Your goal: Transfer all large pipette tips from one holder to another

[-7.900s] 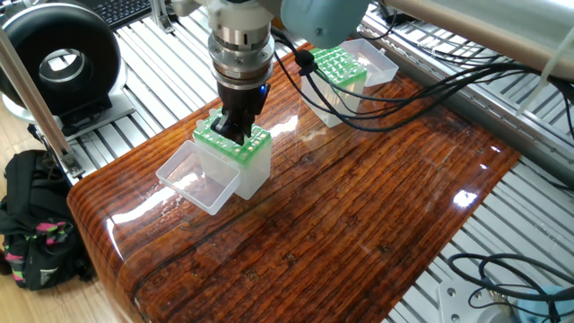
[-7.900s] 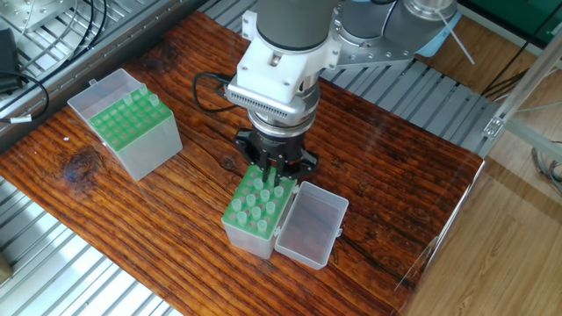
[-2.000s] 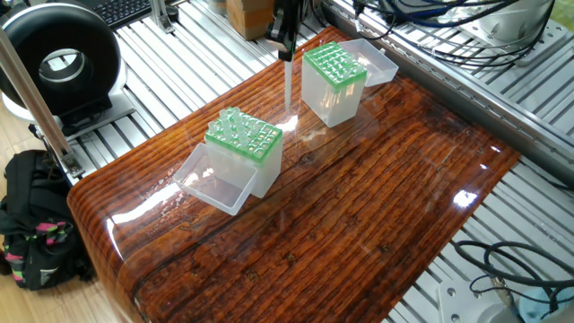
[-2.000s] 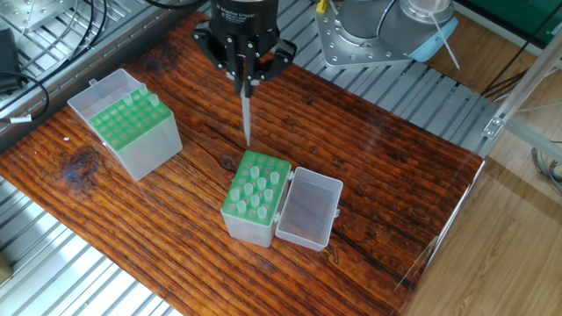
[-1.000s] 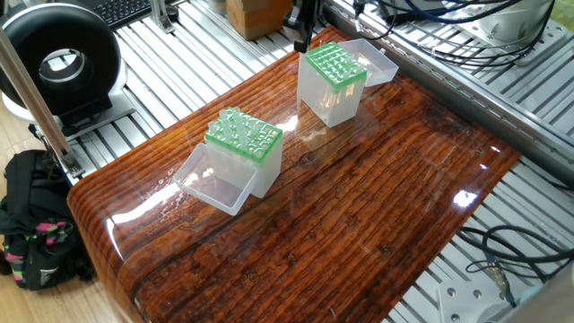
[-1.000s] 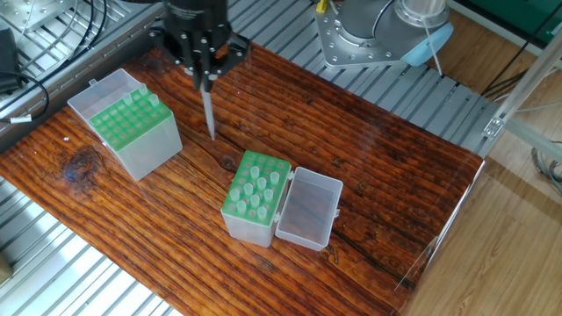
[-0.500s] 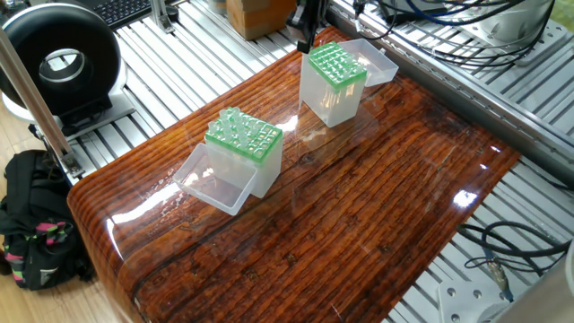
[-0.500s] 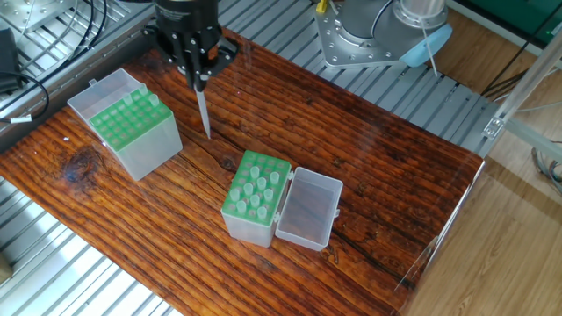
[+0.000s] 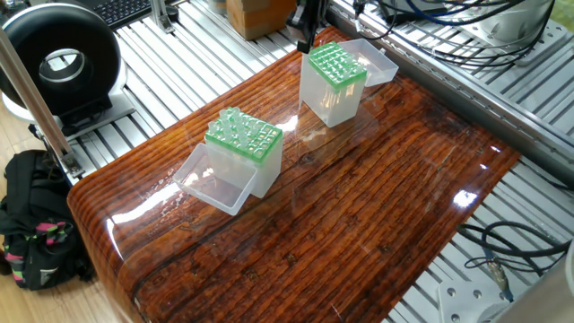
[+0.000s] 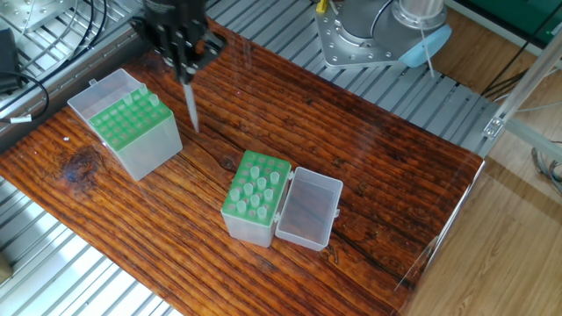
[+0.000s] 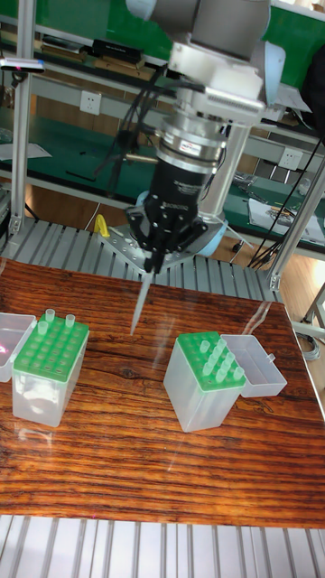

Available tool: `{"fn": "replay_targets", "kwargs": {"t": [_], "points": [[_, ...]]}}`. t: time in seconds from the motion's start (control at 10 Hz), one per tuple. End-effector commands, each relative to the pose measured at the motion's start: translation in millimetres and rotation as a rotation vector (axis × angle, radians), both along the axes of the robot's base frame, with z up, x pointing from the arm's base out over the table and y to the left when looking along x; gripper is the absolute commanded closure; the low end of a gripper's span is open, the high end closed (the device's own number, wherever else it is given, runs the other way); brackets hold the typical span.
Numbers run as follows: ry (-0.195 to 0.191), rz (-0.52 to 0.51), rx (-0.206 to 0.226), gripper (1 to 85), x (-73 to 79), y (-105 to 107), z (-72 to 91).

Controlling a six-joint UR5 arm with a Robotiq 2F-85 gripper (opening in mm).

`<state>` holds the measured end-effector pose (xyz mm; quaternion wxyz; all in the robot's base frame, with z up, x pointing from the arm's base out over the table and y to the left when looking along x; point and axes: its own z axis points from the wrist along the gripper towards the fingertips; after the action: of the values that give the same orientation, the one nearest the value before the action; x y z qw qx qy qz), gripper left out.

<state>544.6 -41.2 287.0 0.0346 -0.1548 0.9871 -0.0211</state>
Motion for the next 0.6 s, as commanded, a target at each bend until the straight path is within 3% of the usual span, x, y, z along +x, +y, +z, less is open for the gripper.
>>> {"fn": "replay_targets", "kwargs": {"t": [0.0,0.2,0.5], "points": [[-0.002,0.069,0.024,79.7,11.9,-39,20.9],[-0.031,0.083,0.022,79.7,13.8,-58,26.5],[-0.08,0.094,0.03,79.7,26.2,-77,18.7]]}}
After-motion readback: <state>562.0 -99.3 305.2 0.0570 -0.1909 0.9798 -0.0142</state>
